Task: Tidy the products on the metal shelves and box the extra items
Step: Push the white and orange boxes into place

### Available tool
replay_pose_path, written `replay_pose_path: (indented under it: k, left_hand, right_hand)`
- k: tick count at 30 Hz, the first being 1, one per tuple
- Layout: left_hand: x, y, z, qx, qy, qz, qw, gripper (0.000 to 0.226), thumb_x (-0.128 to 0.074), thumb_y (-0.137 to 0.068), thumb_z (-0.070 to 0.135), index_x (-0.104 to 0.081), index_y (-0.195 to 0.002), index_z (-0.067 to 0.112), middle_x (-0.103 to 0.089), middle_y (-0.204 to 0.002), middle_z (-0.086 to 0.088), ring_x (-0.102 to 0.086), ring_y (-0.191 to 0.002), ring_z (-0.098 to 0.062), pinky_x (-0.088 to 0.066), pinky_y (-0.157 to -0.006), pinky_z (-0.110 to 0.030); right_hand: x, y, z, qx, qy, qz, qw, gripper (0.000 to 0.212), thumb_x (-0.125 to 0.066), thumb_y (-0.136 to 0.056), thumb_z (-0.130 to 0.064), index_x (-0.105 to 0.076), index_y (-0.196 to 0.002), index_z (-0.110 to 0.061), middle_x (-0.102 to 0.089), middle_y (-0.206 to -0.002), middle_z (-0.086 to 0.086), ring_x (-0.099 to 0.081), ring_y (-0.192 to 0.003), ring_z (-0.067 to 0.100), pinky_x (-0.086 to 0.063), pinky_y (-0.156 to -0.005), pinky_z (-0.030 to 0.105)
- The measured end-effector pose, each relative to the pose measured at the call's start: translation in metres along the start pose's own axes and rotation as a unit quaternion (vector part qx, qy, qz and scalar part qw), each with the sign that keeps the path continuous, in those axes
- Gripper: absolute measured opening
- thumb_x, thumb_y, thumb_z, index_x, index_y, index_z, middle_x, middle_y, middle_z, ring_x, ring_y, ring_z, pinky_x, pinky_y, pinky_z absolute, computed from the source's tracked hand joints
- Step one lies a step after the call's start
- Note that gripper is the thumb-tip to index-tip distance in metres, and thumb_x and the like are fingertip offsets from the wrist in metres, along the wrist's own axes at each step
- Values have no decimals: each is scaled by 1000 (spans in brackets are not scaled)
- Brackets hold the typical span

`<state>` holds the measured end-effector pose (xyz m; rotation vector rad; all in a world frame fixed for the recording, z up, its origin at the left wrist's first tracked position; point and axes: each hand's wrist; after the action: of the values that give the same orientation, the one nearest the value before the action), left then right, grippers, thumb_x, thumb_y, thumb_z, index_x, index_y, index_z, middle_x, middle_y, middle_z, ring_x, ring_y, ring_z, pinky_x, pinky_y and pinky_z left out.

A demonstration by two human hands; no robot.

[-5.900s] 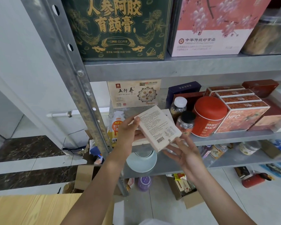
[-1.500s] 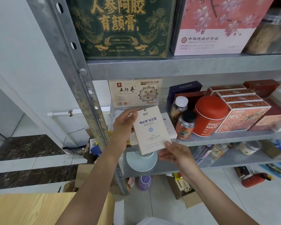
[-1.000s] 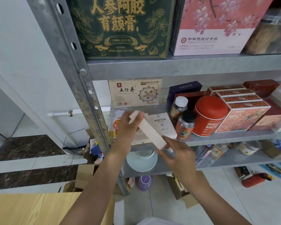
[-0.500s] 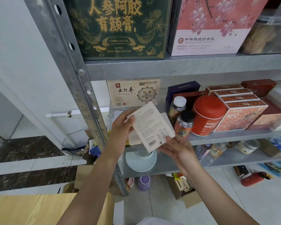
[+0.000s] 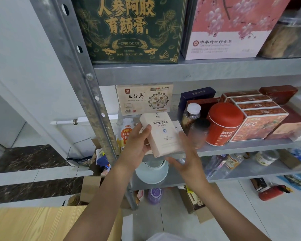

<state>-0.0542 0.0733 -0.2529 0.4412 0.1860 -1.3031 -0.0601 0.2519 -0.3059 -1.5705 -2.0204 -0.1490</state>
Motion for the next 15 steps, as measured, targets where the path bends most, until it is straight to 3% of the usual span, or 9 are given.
replay_pose_path:
  k: [2, 4, 6, 7, 9, 11, 13, 15]
  left_hand:
    - [1, 1, 1, -9, -3, -25, 1000, 37, -46, -102, 18, -50, -139, 16, -64, -129, -9, -61, -117, -24, -57, -77, -33]
    - [2, 0, 0, -21, -28, -29, 999, 36, -43, -104, 20, -50, -139, 24, -65, -128, -4, -62, -116, -20, -57, -81, -34]
    - [1, -3, -3, -29, -91, 9, 995, 32, -40, -105, 25, -50, -134, 35, -66, -124, 1, -62, -112, -16, -55, -88, -37]
    - [1, -5, -5, -36, -139, 37, 989, 30, -39, -106, 26, -49, -131, 39, -65, -123, 3, -61, -110, -16, -53, -91, -37]
    - [4, -10, -9, -57, -240, 73, 966, 35, -38, -106, 21, -46, -137, 36, -61, -122, 5, -58, -108, -15, -50, -92, -34]
    - [8, -16, -12, -61, -300, 68, 949, 39, -49, -102, 18, -45, -140, 24, -60, -125, 1, -58, -114, -21, -52, -94, -38]
    - [12, -23, -16, -54, -338, 68, 937, 45, -59, -96, 15, -44, -138, 16, -59, -132, -7, -57, -120, -28, -52, -97, -46]
    - [16, -31, -20, -53, -379, 84, 920, 50, -59, -95, 15, -41, -141, 12, -56, -135, -13, -55, -122, -32, -49, -100, -48]
  right_hand:
    - [0, -4, 6, -88, -63, -13, 994, 77, -75, -78, -42, -34, -143, -39, -40, -141, -29, -36, -129, -9, -32, -105, 16]
    - [1, -5, 8, -75, -70, -10, 995, 48, -75, -80, -36, -52, -119, -49, -53, -114, -47, -48, -115, -18, -35, -90, 0]
    - [0, -5, 9, -39, -23, 0, 999, 36, -75, -82, -29, -58, -102, -54, -52, -98, -54, -49, -99, -28, -34, -78, -6]
    - [-1, -4, 9, -21, 18, 9, 1000, 32, -75, -82, -29, -64, -104, -49, -55, -100, -49, -50, -96, -27, -35, -74, -5]
    - [-4, -7, 9, 7, 110, 29, 993, 32, -75, -82, -31, -70, -114, -28, -68, -111, -21, -59, -98, -7, -36, -71, 2]
    - [-6, -13, 12, 12, 190, 14, 982, 41, -73, -84, -35, -67, -122, -20, -71, -114, 0, -64, -101, 16, -44, -73, 21]
    - [-9, -19, 13, 8, 235, -15, 972, 47, -69, -86, -39, -63, -128, -18, -68, -118, 5, -60, -110, 25, -47, -82, 32]
    - [-15, -25, 17, 14, 267, -47, 963, 56, -61, -91, -44, -52, -139, -16, -57, -137, 6, -49, -128, 24, -41, -100, 33]
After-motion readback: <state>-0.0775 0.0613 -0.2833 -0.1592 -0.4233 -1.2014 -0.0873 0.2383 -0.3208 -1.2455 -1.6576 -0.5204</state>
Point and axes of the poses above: each hand's wrist, its own y-axis away from the middle knuckle, its own x-axis out of the back of the hand, z = x × y
